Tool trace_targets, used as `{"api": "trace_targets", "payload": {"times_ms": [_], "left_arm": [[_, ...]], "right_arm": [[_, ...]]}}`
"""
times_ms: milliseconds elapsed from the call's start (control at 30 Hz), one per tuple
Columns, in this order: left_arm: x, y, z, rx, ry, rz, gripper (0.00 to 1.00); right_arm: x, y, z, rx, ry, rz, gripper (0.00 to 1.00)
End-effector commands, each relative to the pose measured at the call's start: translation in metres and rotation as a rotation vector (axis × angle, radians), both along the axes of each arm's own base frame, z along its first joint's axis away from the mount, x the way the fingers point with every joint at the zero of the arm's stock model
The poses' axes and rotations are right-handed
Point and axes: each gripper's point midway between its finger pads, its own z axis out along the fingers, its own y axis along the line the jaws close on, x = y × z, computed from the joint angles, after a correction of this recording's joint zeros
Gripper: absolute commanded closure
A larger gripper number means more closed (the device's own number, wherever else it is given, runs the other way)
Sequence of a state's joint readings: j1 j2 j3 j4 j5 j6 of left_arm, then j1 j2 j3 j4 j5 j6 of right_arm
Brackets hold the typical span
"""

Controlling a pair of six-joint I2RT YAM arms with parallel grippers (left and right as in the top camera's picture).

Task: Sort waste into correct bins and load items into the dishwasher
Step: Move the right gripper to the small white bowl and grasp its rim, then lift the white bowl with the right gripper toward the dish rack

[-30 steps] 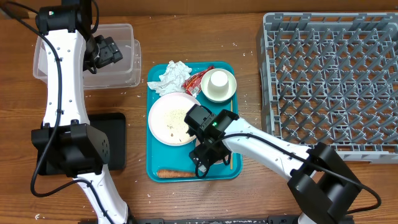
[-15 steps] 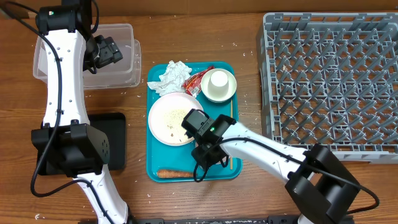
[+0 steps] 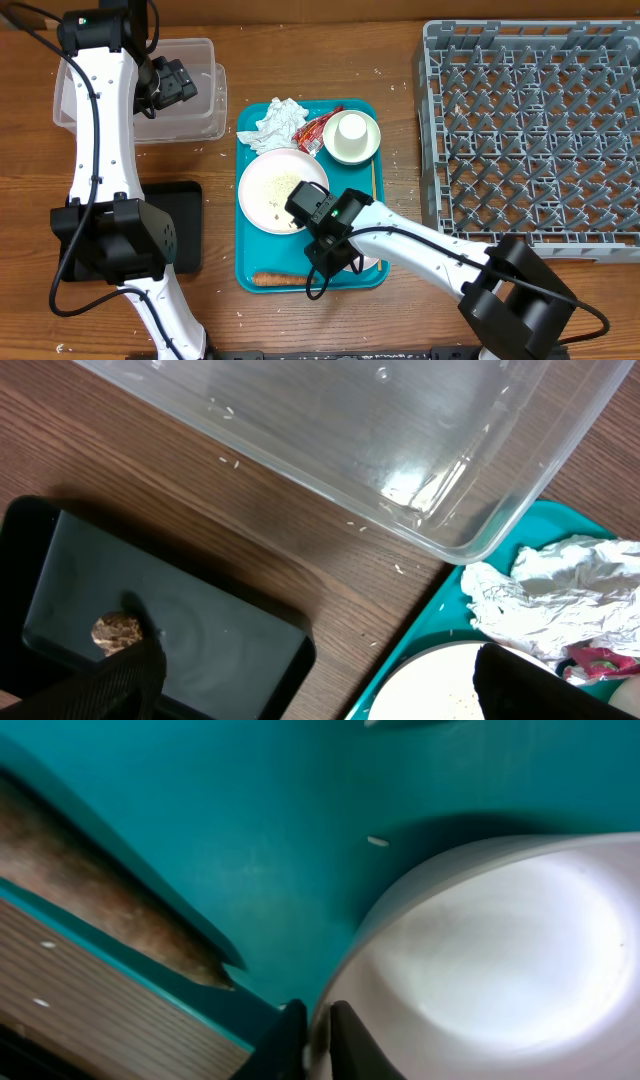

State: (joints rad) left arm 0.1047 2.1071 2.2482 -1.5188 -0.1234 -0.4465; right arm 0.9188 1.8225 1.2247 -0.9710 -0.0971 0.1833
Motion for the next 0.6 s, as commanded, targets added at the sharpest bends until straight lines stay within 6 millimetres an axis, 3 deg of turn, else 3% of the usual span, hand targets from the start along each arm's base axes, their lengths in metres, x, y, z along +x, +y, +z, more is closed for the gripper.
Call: {"api": "trace_targets", "payload": {"times_ms": [0, 200, 333, 467, 567], "left_arm": [[0.002, 0.000, 0.001, -0.003, -0.009, 0.013, 0.00], [0.002, 0.000, 0.001, -0.003, -0.009, 0.013, 0.00], [0.002, 0.000, 0.001, -0.003, -0.009, 0.013, 0.00], [0.002, 0.000, 0.001, -0.003, -0.009, 0.013, 0.00], [0.002, 0.000, 0.001, -0.003, -0.009, 0.013, 0.00]], "right_arm": [[0.015, 0.022, 0.028, 0.072, -0.054, 0.002, 0.94], [0.030, 0.030, 0.059, 0.092, -0.091, -0.011, 0.96], [0.054, 0.023, 0.093, 0.101, -0.136, -0.063, 0.96], [0.100, 0.003, 0.136, 0.155, -0.221, -0.178, 0.96], [0.152, -0.039, 0.175, 0.237, -0.299, -0.377, 0.96]]}}
